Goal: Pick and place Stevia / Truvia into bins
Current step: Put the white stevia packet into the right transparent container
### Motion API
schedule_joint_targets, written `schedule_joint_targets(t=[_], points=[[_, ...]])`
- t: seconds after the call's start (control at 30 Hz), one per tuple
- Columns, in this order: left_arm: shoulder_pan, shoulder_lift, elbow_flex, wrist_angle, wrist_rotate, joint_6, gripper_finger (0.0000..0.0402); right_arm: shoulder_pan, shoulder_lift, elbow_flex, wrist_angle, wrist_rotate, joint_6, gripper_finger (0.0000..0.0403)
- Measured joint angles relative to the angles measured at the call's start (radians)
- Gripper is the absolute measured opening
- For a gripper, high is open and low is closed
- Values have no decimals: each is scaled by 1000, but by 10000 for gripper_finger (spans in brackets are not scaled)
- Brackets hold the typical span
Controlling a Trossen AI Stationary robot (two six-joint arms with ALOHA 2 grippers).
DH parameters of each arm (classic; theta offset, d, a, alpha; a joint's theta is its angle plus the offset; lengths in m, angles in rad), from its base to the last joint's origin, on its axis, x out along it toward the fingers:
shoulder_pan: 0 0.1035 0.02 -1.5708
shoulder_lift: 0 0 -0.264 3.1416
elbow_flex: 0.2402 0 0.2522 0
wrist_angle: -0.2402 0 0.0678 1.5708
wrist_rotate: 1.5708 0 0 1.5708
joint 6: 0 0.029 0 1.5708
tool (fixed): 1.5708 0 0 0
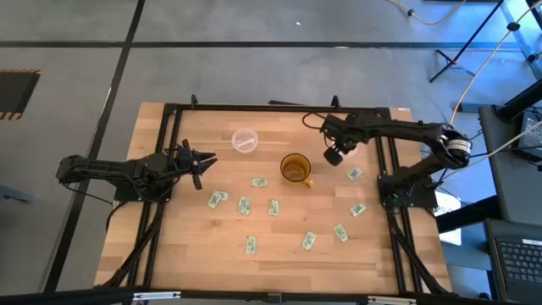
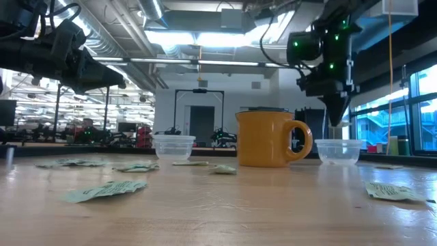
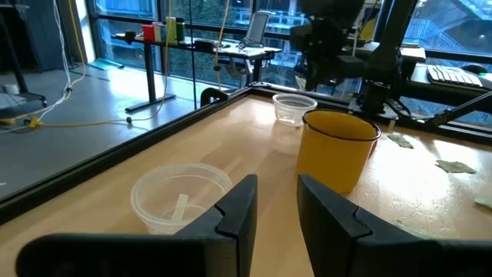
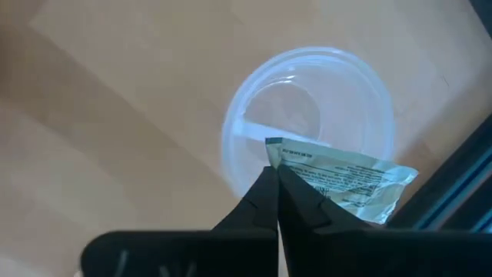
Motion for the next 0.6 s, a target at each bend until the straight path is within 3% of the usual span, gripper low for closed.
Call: schedule_joint_targets(t=[0.23,0.6], points=[[0,0,0,1,-1,-1,88,-64,2,-94,120,-16,-27,2],[0,0,0,2,-1,-2,88,-67,2,-166,219,-17,-26,18]])
